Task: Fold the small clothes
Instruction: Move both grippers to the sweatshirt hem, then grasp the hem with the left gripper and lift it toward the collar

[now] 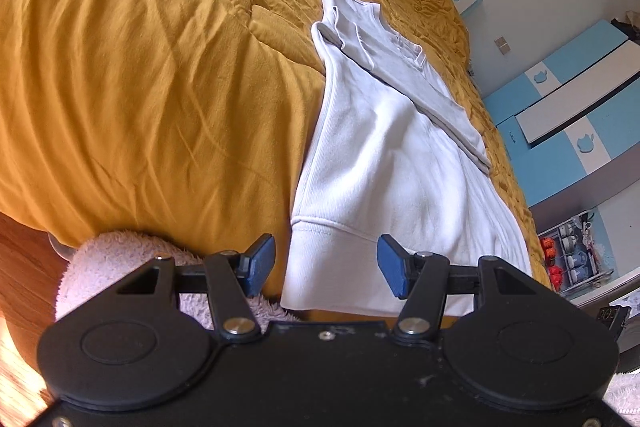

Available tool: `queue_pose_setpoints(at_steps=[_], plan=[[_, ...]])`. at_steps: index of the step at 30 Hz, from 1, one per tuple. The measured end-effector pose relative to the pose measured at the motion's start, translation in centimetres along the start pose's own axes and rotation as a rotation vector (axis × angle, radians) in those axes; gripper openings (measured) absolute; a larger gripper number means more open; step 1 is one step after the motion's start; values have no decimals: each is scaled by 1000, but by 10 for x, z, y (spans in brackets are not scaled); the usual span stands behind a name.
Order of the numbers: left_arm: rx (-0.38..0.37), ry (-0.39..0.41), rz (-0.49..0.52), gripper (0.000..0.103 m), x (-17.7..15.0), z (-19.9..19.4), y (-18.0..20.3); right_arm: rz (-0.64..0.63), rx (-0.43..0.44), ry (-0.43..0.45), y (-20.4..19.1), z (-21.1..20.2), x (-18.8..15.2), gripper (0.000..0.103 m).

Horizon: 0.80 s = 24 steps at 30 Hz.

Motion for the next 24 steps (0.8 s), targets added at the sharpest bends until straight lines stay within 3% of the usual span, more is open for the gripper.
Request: queue_pose_setpoints(at_steps=[5,14,17,19,20,21,24], plan=[[-129,-32,-92,58,-4,6,-6,61,71,-74,7,12,-5,46],[-148,-65,-73,52,-5,13,-5,58,147,-151,-1,27,-12,44],[-175,-62,-99,51,-7,12,-7,81,209,-202,-5,34,-16,34],[-189,-56,-105,48,-8,10,-8,69,199,-207,-8,36,-18,26],[-188,-56,-110,37,-9,9,-8,69,200,-208,-9,36,-19,23],[-180,-61,-119,18,-9,8,-10,75,208,-212,-9,37,-19,16],[-174,-73,-138,7,-12,5,-16,92,223,-218,-9,37,-17,12]])
Point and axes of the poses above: each gripper's, at about its wrist camera, not at the fingertips, and z roughly the way its jaws point, y to its right, x to its top, the point moved 8 cm from there along z, roughly the way its jaws point, and after that the axes turned 12 degrees about -y, right-handed, at the moved point
